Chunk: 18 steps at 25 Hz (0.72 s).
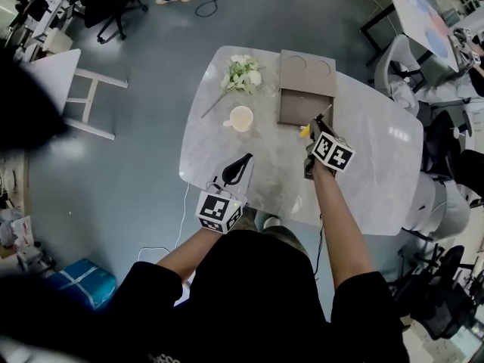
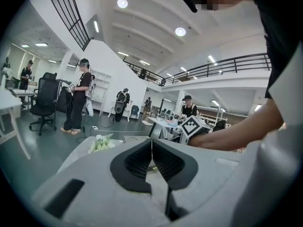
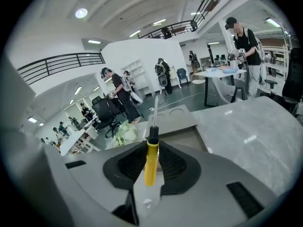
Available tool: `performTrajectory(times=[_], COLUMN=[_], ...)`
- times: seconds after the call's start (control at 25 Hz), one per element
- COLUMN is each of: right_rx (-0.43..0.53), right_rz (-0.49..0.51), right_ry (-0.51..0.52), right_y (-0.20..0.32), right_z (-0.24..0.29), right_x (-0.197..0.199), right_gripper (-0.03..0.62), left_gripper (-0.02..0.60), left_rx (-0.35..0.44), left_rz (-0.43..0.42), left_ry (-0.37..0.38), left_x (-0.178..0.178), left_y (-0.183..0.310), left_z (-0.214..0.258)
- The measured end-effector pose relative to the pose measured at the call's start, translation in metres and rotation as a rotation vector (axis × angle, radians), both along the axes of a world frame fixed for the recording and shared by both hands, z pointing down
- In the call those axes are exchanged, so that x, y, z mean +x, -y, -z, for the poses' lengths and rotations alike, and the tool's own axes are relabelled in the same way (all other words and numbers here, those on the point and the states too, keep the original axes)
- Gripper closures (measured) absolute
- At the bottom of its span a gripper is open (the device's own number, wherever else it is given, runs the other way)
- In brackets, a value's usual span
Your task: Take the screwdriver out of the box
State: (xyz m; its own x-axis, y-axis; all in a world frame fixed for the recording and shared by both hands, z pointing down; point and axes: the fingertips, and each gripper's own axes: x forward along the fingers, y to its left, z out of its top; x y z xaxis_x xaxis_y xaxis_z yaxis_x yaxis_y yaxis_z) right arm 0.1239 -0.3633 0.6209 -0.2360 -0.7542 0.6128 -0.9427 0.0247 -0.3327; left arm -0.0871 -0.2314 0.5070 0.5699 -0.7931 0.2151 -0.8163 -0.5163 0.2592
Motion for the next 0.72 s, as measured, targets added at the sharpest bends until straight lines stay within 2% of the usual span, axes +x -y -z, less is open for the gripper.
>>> performTrajectory(times=[0.4,0.6,0.72], right_rx=[0.228,0.335,0.394], right_rz=[0.174,0.283,0.306], right_ry=[-0.039,-0.052,-0.082], right_y=[-0.134,-0.203,-0.240], right_z=[0.108,0.158,0.185], right_x=[0.025,0.037,0.046], right_gripper=[0.514,0.514,0.514], left_gripper=[0.565,0.565,0.565], left_rx=[0.035,0.006,0.007], left_rz=[0.075,0.086,0.082], left_ry=[-0.011,-0.011,-0.018], left_x=[0.043,0.073,0.089], left_y=[-0.074,-0.113,-0.132], left_z=[0.045,0.059,0.071])
